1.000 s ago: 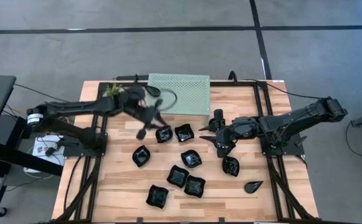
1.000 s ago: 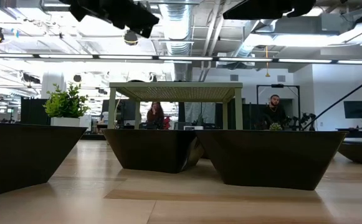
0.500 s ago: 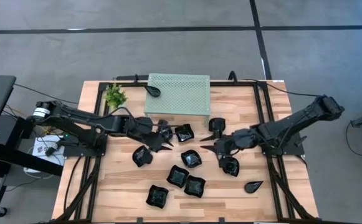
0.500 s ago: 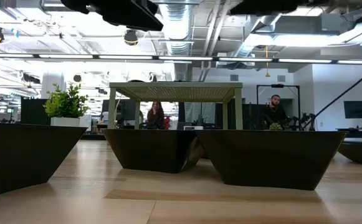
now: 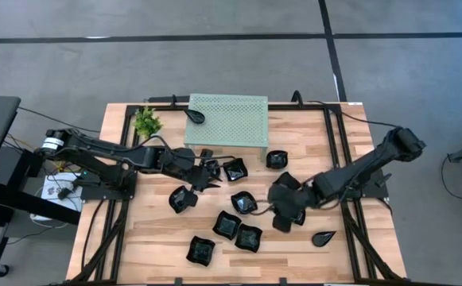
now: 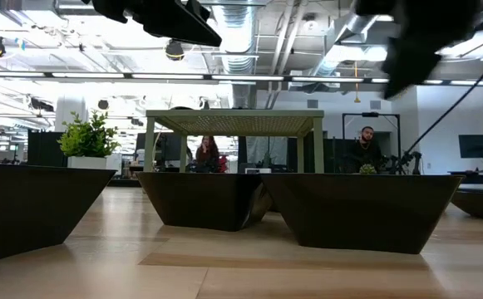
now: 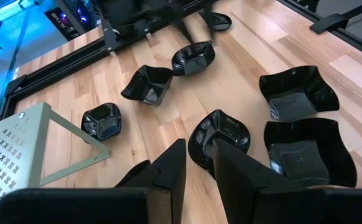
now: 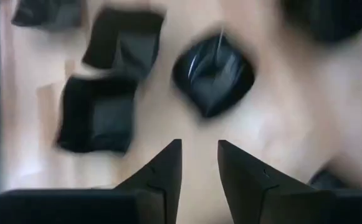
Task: Pick & Place Mini shaped plates
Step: Stack the drop shaped plate on top of the other drop shaped plate on the shelf
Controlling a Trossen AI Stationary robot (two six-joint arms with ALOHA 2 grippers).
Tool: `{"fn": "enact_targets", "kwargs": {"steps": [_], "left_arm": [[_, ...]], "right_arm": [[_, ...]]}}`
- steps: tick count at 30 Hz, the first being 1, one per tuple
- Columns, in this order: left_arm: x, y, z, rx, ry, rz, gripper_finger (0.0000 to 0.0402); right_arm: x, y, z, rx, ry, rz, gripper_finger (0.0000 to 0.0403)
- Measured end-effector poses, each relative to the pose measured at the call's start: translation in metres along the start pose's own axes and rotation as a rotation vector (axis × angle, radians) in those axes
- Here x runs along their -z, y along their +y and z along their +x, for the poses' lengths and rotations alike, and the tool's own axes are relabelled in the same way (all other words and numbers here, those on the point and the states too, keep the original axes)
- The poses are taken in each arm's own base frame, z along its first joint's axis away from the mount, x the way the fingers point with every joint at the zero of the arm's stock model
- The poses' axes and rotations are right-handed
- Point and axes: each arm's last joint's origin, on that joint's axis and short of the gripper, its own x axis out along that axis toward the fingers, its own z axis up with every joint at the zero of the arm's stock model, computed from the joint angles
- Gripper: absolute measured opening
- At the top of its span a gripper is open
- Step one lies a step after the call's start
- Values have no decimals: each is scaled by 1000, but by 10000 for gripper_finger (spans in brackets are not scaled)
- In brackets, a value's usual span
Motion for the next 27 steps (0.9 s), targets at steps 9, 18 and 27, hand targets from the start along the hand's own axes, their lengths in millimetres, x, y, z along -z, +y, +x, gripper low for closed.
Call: {"fn": "enact_targets", "kwargs": {"steps": [9,18,27], "left_arm": [[0,0,0,0,-1,0,80],[-1,0,0,-4,-9,1,79],[-2,1,0,-8,-18,1,79]], "right_arm": [[54,43,6,87,389,539,98],[95,64,31,427,643,709,98],[101,74,63,561,770,715,98]]}}
